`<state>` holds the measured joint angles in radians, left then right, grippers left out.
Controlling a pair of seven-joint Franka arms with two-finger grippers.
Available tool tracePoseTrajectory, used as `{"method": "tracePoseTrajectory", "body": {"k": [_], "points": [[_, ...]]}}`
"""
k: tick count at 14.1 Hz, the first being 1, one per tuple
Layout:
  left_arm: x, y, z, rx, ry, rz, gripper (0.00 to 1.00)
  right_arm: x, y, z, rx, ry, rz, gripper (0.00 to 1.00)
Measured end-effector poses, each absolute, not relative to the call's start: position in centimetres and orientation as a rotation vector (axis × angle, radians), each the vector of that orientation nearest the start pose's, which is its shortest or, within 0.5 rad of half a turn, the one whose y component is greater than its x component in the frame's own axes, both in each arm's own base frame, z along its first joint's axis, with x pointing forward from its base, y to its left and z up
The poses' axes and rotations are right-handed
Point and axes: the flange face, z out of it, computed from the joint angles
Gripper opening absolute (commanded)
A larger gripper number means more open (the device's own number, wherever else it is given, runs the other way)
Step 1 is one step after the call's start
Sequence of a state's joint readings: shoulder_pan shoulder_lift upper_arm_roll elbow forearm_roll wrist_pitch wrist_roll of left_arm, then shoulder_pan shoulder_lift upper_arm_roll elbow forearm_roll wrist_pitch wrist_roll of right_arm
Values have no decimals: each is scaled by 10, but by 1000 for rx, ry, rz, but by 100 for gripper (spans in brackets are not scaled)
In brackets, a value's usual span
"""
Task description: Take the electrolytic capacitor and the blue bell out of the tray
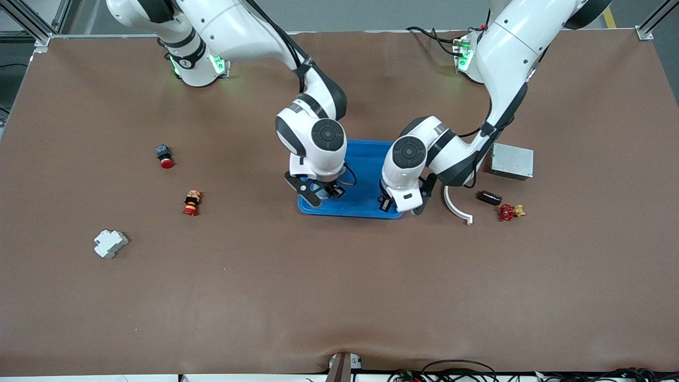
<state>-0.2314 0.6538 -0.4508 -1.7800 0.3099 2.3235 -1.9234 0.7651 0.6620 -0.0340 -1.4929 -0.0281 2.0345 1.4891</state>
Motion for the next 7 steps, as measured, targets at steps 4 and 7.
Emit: {"method": "tracePoseTrajectory", "body": {"k": [4,7], "points": [[519,-396,204,-2671,-1624,103,46,562,380,338,-3144,963,97,0],[519,-399,198,-2689,-1636,101,46,590,285,367,-3166,789,131,0]]}}
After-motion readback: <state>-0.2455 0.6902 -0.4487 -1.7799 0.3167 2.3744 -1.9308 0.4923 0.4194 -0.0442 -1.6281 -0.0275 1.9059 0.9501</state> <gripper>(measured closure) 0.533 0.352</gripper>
